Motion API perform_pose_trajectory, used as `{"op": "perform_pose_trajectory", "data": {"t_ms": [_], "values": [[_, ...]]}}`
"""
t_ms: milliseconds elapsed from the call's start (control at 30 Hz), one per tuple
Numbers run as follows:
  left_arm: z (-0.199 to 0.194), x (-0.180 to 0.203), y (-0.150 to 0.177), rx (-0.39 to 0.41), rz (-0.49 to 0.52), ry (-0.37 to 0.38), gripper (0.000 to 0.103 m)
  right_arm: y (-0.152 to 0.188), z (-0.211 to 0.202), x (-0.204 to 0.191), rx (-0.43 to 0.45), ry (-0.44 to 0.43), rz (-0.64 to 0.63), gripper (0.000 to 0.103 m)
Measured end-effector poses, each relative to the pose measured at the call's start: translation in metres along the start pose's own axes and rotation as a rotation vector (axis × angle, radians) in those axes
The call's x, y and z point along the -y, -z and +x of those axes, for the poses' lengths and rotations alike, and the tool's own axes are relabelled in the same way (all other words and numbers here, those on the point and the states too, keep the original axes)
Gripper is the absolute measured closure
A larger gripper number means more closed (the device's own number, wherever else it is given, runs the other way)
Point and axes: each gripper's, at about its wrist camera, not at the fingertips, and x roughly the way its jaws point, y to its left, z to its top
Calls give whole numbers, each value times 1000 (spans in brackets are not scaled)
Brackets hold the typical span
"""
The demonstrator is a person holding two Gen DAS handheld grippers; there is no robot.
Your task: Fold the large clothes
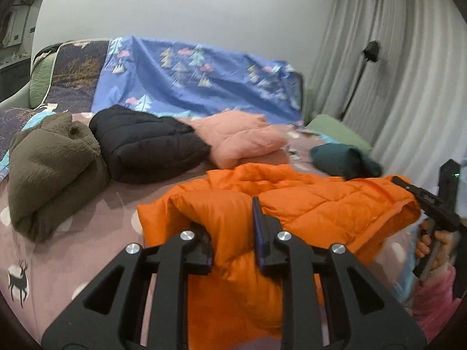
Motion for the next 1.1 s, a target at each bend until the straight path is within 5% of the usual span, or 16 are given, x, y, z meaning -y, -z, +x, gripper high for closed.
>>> {"op": "perform_pose_trajectory", "data": {"t_ms": [133,367,500,567,667,733,900,1100], "values": [[65,-18,-4,-88,-16,-74,78,1,40,15,-47,83,28,45],[97,-41,-6,-159,-135,-33,53,-9,37,33,-8,68,91,35],[46,-31,-37,17,-112,-8,23,-23,-10,18,132,57,38,30],[7,-17,-47,155,-46,-26,21,-23,-33,5,189,42,-10,30],[-18,0,-40,201,21,18,21,-15,-45,-11,203,10,-100,30],[-16,14,-28,171,84,28,24,-4,-32,-23,138,19,-179,30],[41,47,-5,-15,217,4,68,8,37,-42,-30,98,-247,49],[126,60,-5,-135,249,-117,70,1,121,-60,-138,187,-306,54]]}}
